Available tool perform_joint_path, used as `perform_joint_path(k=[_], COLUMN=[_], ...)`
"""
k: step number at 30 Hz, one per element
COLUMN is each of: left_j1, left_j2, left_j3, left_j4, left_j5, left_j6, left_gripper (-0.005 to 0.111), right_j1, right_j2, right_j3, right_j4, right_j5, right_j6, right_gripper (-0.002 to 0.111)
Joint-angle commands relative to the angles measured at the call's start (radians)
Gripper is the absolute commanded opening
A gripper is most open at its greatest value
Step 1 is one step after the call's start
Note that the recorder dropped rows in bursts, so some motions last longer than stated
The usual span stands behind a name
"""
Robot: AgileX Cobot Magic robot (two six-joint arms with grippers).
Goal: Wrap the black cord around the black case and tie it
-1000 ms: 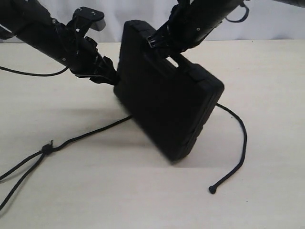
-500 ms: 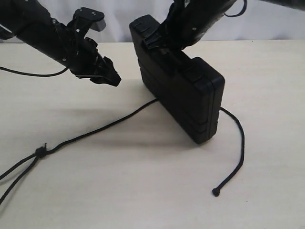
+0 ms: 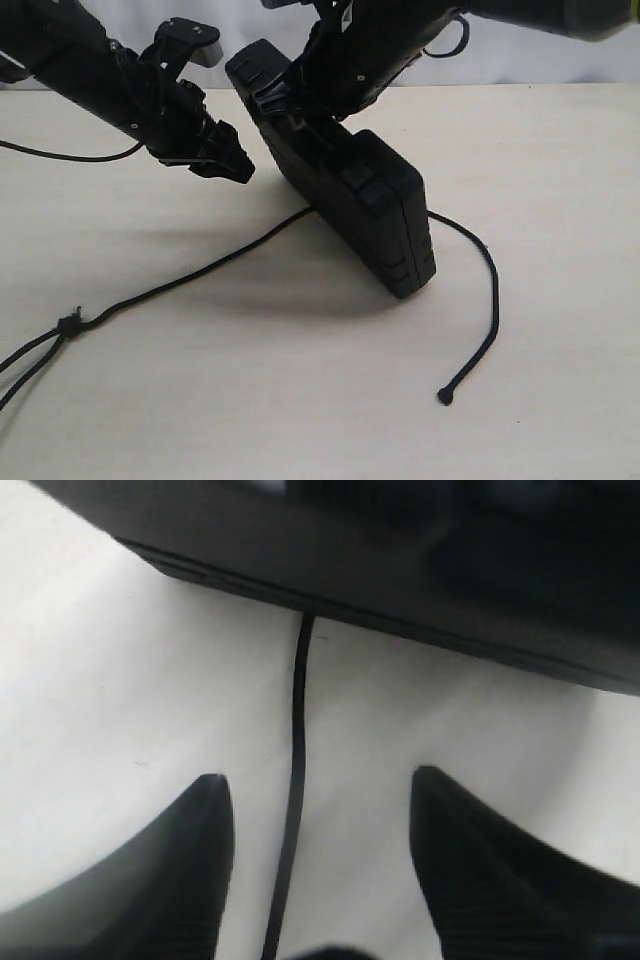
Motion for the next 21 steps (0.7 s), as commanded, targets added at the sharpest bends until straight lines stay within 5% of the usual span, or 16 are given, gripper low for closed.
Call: perform_joint_path(k=[1, 5, 12, 21], left_j1=[-0.007, -0.007, -0.007, -0.007], left_j2=[0.000, 0.000, 0.000, 0.000], left_j3=[0.002, 0.002, 0.002, 0.002], left_j4=[-0.050, -0.050, -0.050, -0.050], left_j5=[-0.029, -0.031, -0.029, -0.029], left_j6=[0.001, 0.001, 0.001, 0.001], left_gripper=[0.051, 0.051, 0.051, 0.051], right_j1=[0.002, 0.002, 0.002, 0.007], right_j2=[-0.021, -0.082, -0.251, -0.579], right_j3=[-0.004, -0.004, 0.040, 0.494], right_j4=[0.015, 0.009, -0.023, -0.031], right_j5=[0.037, 0.056, 0.172, -0.217], right_j6=[0.004, -0.002, -0.101, -0.207], right_gripper=[0.052, 0.062, 0.061, 0.061])
